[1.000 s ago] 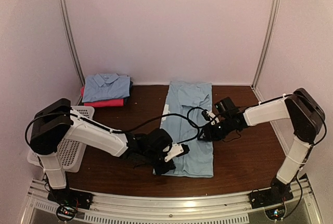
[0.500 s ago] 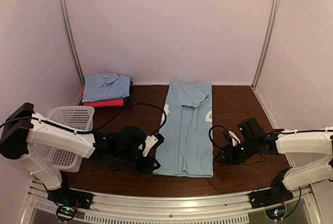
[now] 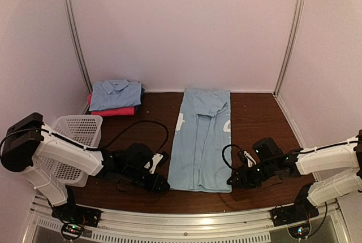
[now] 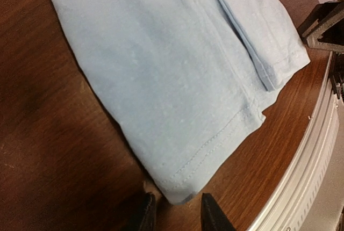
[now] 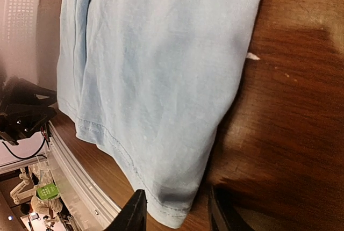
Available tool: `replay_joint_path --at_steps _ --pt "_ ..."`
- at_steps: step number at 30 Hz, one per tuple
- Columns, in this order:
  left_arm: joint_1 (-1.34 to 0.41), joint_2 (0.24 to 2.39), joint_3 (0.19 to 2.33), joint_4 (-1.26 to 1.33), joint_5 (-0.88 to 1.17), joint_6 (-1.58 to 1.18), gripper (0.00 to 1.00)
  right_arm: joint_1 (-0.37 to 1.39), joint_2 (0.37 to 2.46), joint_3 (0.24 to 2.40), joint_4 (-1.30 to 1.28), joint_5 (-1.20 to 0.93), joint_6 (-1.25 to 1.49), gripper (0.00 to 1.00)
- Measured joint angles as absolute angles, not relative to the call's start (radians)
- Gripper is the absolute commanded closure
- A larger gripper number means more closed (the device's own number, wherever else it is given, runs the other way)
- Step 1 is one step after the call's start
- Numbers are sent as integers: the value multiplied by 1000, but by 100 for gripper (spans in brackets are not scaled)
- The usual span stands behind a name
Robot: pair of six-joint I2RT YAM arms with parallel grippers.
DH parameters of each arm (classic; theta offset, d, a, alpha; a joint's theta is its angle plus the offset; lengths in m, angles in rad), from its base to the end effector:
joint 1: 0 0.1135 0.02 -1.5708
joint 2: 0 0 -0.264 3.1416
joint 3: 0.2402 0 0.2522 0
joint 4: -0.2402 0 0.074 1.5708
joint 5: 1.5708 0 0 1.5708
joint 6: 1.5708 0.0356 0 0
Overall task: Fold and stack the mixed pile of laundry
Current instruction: Pick up the rectangle-folded T-shirt from the center of the board.
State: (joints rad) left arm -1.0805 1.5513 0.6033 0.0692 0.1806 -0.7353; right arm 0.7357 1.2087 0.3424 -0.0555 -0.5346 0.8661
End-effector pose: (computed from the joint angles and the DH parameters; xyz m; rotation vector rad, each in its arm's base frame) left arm 0.1243 -0.2465 0.1295 0.5516 2.6500 -0.9195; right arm 0.1317 0.1437 0.1292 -0.0752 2.8217 1.2147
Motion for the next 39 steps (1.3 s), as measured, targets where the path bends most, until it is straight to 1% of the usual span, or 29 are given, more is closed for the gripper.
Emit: replay_joint_path --at_steps 9,12,13,14,16,17,18,23,31,34,39 --pt "-1046 1615 617 138 232 -735 74 785 1240 329 28 -535 923 63" --pt "-1044 1638 633 152 245 -733 77 806 1269 329 75 -535 938 68" --pt "-1044 1646 639 157 250 -731 79 809 1280 329 90 -535 942 71" --pt "-1044 1652 643 159 254 -728 84 818 1292 330 106 -535 947 76" --pt "-1044 1658 646 160 262 -725 94 827 1308 332 122 -534 951 87" --pt "-1044 1660 646 157 268 -718 100 830 1314 332 124 -533 953 94" --pt "-1044 1662 646 155 274 -714 100 833 1317 333 121 -529 956 100" --pt "-1059 1660 646 147 289 -691 100 848 1276 327 67 -511 960 100" --pt "-1186 1576 636 113 300 -680 100 910 1045 304 -75 -494 963 100" --pt "-1176 1524 639 85 289 -668 100 907 995 313 -143 -467 940 100" --pt "-1089 1514 715 47 289 -632 100 856 1026 390 -210 -428 882 100"
